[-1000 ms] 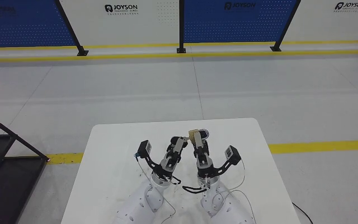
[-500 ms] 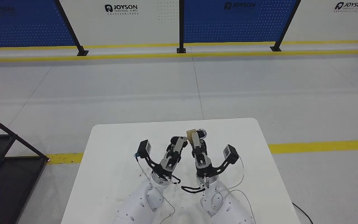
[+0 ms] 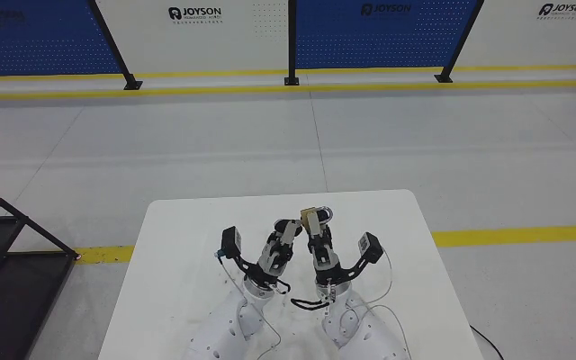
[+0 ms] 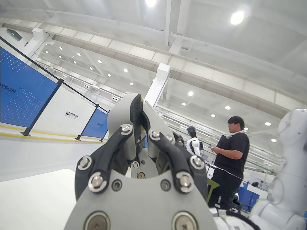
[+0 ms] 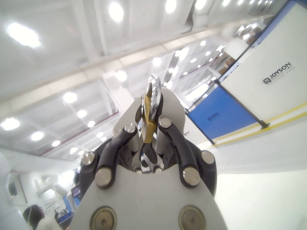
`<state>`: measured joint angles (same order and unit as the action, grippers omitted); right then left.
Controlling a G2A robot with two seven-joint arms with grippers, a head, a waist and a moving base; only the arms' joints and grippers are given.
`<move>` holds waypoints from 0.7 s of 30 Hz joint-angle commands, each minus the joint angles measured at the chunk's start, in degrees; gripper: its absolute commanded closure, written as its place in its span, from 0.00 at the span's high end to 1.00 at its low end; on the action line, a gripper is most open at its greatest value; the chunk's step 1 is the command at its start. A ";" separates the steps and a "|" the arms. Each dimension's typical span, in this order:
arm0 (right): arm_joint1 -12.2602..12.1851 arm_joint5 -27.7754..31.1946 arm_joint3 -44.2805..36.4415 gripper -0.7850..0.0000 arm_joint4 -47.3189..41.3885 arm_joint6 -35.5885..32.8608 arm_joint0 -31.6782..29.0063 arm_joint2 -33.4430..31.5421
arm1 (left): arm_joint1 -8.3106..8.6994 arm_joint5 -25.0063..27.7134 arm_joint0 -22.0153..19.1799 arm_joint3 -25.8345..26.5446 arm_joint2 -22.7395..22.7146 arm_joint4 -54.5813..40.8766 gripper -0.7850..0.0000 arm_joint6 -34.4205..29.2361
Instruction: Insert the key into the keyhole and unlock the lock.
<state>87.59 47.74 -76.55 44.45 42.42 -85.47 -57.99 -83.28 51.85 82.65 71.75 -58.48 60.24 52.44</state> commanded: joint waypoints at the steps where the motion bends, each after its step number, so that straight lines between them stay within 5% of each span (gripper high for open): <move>1: 0.01 0.01 0.03 0.00 -0.09 -0.24 -0.01 -0.01 | 0.01 -0.61 -0.04 0.02 0.06 1.05 0.00 0.61; 21: -0.04 -0.74 -0.93 0.00 -1.50 -3.06 -0.67 -0.77 | 1.14 -10.34 -1.66 -1.62 2.07 11.21 0.00 10.34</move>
<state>87.56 47.12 -77.39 42.99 39.48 -86.11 -58.66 -82.25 41.91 81.11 70.16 -56.57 71.08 62.37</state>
